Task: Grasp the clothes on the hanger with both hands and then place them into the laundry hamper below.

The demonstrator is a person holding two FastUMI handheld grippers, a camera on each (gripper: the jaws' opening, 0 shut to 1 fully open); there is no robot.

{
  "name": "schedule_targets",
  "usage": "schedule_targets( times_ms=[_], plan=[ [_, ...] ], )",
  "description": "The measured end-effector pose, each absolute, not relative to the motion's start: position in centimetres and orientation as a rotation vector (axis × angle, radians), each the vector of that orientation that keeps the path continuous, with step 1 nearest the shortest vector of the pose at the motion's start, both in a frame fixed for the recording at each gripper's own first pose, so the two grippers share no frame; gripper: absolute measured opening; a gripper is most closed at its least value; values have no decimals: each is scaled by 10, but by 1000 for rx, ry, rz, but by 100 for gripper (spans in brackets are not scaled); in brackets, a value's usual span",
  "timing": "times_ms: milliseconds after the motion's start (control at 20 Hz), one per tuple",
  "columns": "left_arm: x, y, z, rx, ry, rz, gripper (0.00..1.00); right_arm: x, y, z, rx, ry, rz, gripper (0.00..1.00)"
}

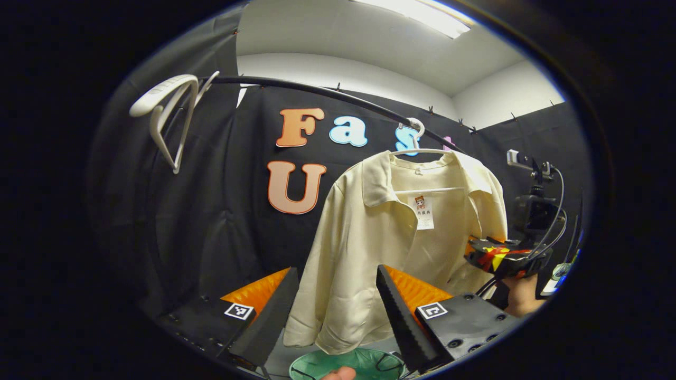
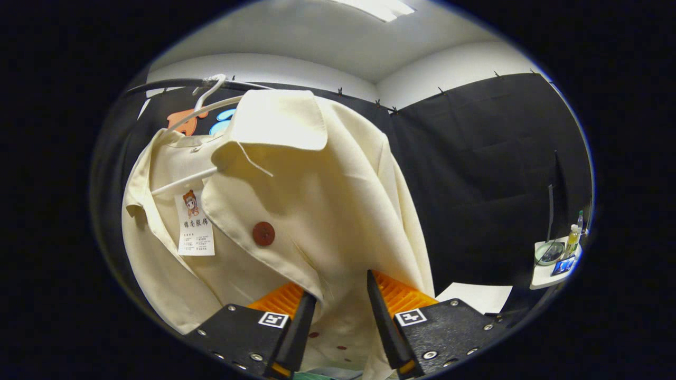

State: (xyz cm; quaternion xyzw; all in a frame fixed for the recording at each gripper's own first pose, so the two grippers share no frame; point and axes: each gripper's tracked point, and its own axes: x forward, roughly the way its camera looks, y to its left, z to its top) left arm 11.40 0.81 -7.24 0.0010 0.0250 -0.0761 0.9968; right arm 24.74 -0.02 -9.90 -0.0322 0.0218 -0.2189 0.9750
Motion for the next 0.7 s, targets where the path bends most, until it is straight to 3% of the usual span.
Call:
schedule_targets(
  times_ms=[50, 100, 150, 250, 400, 500, 700],
  plan=[
    [118, 1, -73, 8, 45, -168, 96, 242, -3, -89, -72, 30, -426, 42],
    [126, -8, -72, 12, 39, -187, 96, 236, -6, -80, -78, 19, -412, 38],
    [132, -19, -71, 14, 30, -209, 96, 226, -14, -68, -82, 4, -396, 17],
    [142, -47, -68, 7, 12, -258, 97, 210, -20, -49, -91, -12, -358, 2],
    [160, -84, -65, -42, -10, -304, 100, 196, -14, -31, -79, -26, -282, 0],
    [179, -99, -61, -69, -36, -306, 96, 184, -15, -18, -93, -44, -257, 0],
    [227, -114, -73, -96, -45, -211, 100, 165, -8, 5, -110, -82, -203, 0]
  ],
)
